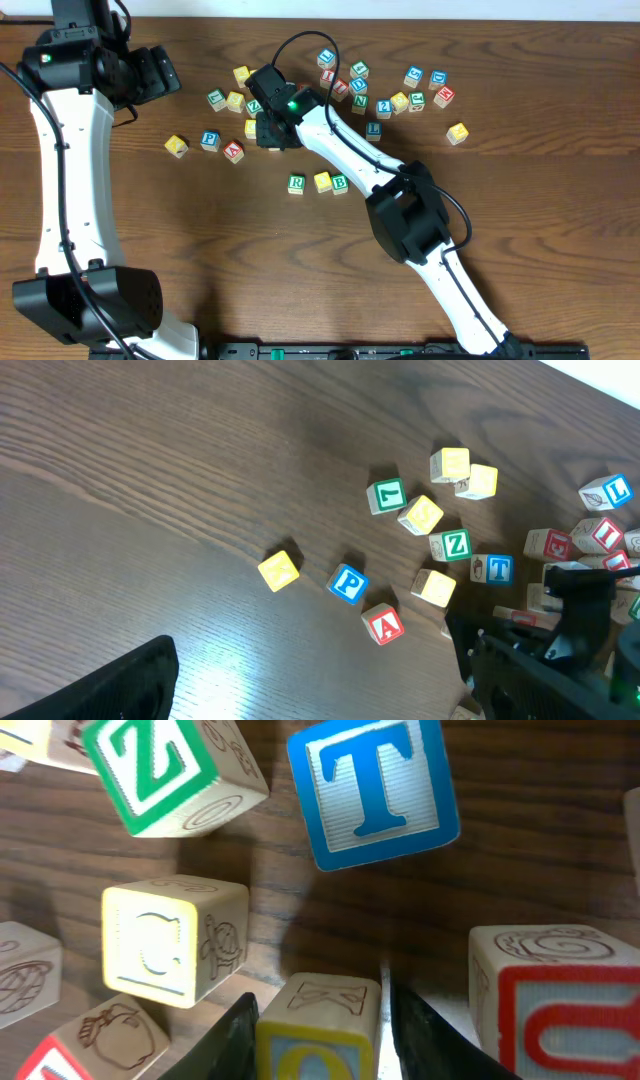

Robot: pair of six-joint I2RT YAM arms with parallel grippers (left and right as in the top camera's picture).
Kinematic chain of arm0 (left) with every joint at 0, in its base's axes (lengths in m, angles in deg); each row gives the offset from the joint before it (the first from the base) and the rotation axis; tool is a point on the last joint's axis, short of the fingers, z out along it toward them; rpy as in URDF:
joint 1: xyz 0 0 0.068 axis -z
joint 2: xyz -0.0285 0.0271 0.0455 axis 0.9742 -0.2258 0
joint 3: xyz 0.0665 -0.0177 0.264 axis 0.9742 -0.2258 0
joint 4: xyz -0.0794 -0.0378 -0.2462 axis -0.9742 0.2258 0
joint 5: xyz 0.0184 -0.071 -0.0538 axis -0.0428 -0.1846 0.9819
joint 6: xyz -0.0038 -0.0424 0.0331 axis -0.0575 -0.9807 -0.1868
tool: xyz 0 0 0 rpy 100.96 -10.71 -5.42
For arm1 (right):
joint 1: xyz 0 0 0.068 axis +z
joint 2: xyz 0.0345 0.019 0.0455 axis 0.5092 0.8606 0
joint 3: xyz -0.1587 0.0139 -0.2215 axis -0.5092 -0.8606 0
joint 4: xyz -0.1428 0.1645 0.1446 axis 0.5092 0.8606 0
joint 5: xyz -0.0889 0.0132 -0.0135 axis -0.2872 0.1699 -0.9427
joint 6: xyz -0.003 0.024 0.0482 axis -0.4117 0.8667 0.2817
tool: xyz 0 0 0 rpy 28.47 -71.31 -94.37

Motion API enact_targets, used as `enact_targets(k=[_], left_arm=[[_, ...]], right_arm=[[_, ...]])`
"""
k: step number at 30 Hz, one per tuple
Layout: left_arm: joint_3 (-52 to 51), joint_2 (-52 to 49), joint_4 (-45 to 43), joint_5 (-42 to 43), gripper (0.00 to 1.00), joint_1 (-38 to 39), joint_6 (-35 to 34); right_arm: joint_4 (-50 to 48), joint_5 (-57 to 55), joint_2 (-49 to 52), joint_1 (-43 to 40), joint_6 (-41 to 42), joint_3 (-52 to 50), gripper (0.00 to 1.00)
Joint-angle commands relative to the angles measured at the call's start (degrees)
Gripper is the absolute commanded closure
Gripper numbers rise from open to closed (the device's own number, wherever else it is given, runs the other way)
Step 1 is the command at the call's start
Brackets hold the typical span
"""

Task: Spell out ROBOT
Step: 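Place the second O block to the right of the B block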

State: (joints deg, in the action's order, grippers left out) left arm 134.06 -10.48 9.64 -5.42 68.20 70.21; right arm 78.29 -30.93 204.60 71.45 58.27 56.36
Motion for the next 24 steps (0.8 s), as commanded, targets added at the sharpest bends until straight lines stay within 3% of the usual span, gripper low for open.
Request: enact_targets(k=[1,8,12,16,24], left_arm=[[-0.2,0.0,0.1,-0.7,0.07,-0.2,-0.6],[-0.2,0.0,0.1,-0.7,0.07,-0.2,-0.6],[-0.2,0.0,0.1,-0.7,0.07,-0.2,-0.6],[-0.2,0.0,0.1,-0.7,0.07,-0.2,-0.6],[-0.2,0.0,0.1,-0.7,0.07,-0.2,-0.6]], right_arm=[[0.0,-1.2,1.4,0.4,-3.7,1.4,0.67],[1.5,-1.6,0.0,0.2,-5.8,1.8,0.74],[4.9,-1.6,-7.5,-0.8,-8.1,1.8,0.84],[7.6,-1.6,-12.7,-1.0,-8.9,1.8,0.87],[24.2,-4.2,-23.7,-5.5,-10.4,1.8,0.9]])
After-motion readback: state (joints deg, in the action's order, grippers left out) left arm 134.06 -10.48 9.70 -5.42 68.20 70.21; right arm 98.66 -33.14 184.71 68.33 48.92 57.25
